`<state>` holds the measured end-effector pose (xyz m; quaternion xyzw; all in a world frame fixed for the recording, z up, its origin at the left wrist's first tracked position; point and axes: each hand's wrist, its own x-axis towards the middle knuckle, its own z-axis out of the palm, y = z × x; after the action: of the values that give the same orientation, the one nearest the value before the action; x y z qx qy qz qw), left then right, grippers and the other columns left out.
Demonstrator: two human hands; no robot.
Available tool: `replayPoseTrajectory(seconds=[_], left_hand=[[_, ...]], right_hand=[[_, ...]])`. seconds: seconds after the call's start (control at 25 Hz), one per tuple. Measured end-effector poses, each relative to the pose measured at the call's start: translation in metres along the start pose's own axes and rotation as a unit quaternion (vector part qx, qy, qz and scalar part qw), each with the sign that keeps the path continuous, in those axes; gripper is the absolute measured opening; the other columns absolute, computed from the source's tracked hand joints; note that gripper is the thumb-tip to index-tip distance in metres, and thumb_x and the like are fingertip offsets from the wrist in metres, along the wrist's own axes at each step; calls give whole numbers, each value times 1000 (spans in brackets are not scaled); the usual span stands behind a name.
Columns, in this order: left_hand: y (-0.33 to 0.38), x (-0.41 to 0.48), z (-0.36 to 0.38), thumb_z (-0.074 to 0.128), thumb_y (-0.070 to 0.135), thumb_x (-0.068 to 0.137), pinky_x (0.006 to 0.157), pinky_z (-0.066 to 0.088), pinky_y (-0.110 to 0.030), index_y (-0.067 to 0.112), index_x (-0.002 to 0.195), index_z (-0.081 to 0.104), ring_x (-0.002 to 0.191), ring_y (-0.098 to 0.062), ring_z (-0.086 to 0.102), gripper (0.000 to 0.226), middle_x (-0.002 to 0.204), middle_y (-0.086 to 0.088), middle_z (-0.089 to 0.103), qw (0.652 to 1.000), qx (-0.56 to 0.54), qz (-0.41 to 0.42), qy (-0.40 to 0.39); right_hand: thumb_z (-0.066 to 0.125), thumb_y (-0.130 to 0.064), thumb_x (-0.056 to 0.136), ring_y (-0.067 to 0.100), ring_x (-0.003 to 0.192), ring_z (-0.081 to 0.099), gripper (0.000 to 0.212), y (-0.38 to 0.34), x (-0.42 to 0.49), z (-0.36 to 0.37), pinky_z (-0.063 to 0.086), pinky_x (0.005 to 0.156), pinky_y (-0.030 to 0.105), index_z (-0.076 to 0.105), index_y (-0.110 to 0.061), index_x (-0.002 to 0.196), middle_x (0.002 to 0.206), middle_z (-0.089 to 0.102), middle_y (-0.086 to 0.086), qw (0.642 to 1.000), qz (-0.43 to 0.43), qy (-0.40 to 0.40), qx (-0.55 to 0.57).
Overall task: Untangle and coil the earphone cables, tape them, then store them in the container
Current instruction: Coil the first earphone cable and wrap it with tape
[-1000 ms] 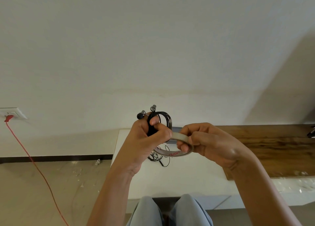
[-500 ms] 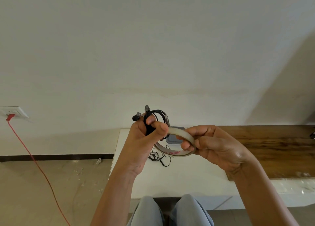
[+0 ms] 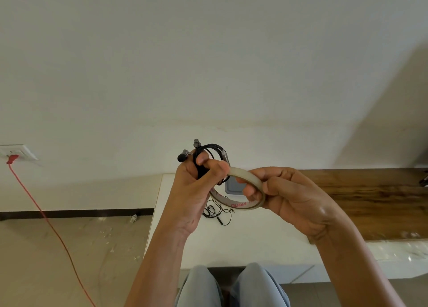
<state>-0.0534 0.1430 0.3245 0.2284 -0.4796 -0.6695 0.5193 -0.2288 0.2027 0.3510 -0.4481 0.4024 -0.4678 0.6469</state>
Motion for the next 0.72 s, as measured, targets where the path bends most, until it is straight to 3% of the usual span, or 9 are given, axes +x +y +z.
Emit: replayPoseTrajectory(seconds=[0.24,0.48,0.6,0.72], left_hand=[[-6,2,1,72,22,62,73,41,-27,30,61,48,60,-11,47,26,60,3,39,999,-24,2,35],[-10,2,-1,71,21,59,64,42,-20,24,67,41,56,-9,43,32,59,4,39,998,-30,4,50],[-10,4,-1,70,21,60,62,43,-19,24,66,41,56,-8,42,31,59,4,37,998,-31,10,50],[-10,6,-1,70,19,60,60,43,-18,24,67,40,53,-7,43,31,59,6,39,998,-45,11,48]], right_hand=[[47,0,70,13,68,63,36,0,-2,8,54,68,22,78,-10,84,72,71,9,1000,-8,25,-6],[47,4,74,13,70,64,37,1,-2,12,54,70,22,78,-10,88,76,72,11,999,-5,42,-32],[38,16,86,12,67,61,51,0,-3,14,54,70,21,79,-15,85,73,71,8,998,-7,49,-34],[46,1,79,13,67,59,37,-3,-3,18,53,72,24,79,-13,87,80,73,12,999,-6,34,-9]])
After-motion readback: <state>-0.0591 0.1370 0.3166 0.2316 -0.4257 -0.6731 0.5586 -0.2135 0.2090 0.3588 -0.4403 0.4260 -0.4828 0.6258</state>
